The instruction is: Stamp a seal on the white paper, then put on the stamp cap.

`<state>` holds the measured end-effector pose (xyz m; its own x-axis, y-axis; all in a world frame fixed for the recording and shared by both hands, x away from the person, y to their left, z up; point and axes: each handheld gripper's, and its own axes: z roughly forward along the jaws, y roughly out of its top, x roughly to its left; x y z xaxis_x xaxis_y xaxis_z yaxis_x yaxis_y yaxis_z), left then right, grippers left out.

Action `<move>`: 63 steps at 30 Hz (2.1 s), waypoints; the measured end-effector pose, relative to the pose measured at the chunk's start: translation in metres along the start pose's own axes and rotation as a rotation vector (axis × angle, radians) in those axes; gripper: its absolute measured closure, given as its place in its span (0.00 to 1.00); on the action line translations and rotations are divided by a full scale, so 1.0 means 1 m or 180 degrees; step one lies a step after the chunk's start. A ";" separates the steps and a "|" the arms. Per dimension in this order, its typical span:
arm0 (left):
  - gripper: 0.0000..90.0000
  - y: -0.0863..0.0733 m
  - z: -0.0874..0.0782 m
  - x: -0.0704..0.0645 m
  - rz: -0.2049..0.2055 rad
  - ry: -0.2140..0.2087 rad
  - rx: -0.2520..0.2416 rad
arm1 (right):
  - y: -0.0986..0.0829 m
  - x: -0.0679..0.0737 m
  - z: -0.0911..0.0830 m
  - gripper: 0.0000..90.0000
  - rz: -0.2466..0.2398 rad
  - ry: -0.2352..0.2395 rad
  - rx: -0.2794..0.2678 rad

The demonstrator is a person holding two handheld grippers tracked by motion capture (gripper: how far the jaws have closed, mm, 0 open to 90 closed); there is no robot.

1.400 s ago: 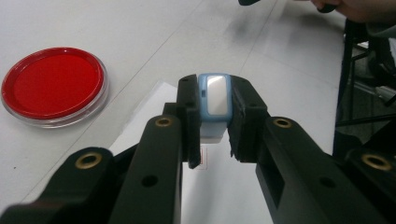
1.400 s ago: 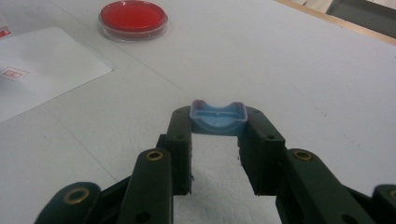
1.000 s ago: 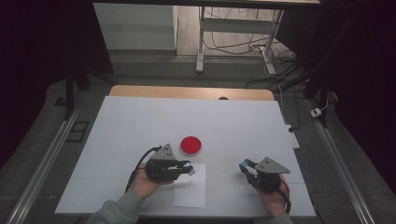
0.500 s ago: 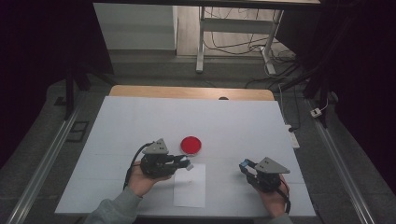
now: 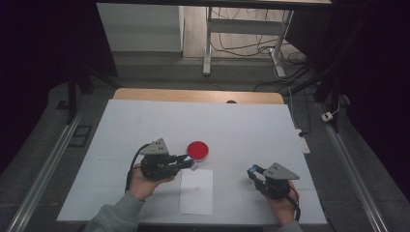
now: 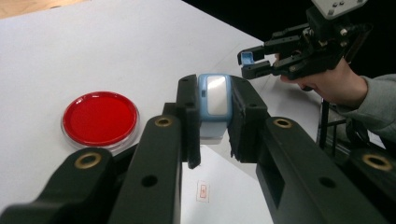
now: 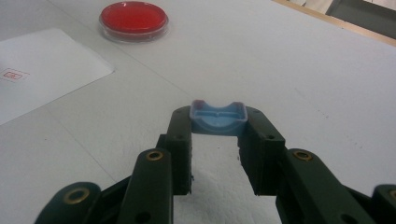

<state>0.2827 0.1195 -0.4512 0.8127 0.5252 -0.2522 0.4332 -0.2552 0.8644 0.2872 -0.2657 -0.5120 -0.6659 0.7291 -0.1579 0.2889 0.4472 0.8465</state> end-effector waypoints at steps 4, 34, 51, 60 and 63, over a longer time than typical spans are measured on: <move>0.84 0.001 0.000 0.001 0.0004 0.0017 -0.0002 | -0.001 0.000 -0.001 0.73 0.0007 -0.0017 0.0007; 0.83 -0.001 0.005 -0.003 0.0031 0.0059 -0.0031 | 0.006 0.015 0.002 0.73 -0.0084 0.0099 -0.0076; 0.83 -0.001 0.008 -0.005 0.0049 0.0027 -0.0025 | 0.019 0.036 0.015 0.73 -0.0151 0.0272 -0.0145; 0.83 -0.001 0.010 -0.006 0.0034 0.0031 -0.0023 | 0.023 0.046 0.023 0.73 -0.0205 0.0338 -0.0158; 0.83 -0.001 0.010 -0.007 0.0029 0.0033 -0.0030 | 0.025 0.050 0.025 0.73 -0.0206 0.0345 -0.0176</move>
<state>0.2810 0.1079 -0.4551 0.8125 0.5313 -0.2399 0.4221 -0.2524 0.8707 0.2782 -0.2058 -0.5115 -0.7532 0.6381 -0.1599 0.2066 0.4602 0.8634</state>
